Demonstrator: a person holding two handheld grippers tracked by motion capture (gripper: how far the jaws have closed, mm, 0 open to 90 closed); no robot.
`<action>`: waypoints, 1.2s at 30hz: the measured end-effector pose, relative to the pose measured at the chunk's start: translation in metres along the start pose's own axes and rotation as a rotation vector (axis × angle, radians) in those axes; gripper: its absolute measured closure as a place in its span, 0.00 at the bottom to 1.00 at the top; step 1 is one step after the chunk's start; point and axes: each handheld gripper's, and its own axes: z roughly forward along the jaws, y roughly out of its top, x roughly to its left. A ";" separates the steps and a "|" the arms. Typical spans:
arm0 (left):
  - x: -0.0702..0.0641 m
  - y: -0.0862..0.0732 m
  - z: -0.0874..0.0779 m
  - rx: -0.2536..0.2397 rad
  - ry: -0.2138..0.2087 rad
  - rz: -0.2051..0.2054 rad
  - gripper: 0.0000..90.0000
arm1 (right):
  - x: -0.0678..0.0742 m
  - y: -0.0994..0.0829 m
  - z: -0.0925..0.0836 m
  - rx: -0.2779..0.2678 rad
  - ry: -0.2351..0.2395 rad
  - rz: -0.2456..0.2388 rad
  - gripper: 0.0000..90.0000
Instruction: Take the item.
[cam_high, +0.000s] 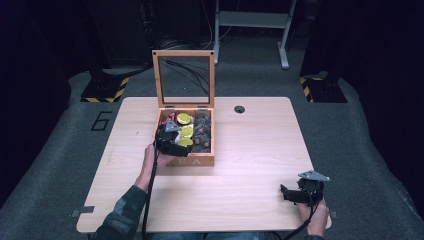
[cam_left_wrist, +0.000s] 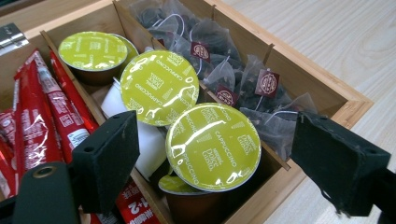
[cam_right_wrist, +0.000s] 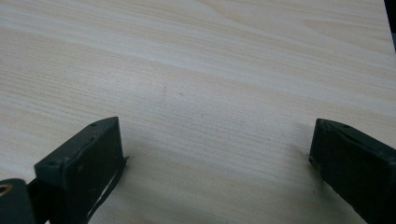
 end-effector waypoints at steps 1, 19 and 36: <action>0.000 0.000 0.001 0.009 0.004 0.005 0.19 | 0.000 0.000 0.000 0.000 0.000 -0.001 0.02; 0.005 -0.004 0.008 0.036 -0.026 0.000 0.37 | 0.000 0.000 0.000 -0.003 0.001 -0.004 0.02; 0.005 -0.008 0.005 0.012 -0.016 0.000 0.41 | 0.000 0.000 0.000 -0.006 0.005 0.002 0.02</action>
